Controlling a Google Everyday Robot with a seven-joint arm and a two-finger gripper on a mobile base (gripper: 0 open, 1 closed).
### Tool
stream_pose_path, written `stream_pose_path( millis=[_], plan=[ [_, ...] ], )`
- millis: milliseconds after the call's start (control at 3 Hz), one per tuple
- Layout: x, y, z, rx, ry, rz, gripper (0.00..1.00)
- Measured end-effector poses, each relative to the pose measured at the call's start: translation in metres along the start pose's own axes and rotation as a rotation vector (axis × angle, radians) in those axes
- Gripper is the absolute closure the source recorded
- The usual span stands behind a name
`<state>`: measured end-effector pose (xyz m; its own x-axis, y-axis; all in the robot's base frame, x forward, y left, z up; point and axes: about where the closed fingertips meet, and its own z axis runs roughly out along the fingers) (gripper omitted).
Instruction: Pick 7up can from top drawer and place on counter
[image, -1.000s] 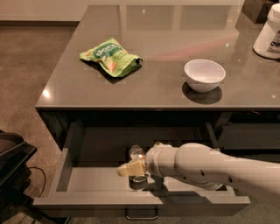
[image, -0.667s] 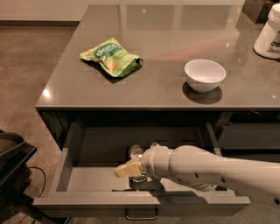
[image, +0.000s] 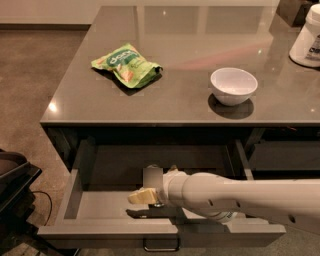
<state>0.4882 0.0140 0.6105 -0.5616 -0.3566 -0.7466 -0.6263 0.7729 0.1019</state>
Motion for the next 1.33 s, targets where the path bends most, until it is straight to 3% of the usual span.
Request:
stream_pose_path(
  millis=[333, 1333],
  plan=[
    [-0.0014, 0.0002, 0.0008, 0.002, -0.003, -0.003, 0.19],
    [-0.0014, 0.0002, 0.0008, 0.002, -0.003, -0.003, 0.88]
  ],
)
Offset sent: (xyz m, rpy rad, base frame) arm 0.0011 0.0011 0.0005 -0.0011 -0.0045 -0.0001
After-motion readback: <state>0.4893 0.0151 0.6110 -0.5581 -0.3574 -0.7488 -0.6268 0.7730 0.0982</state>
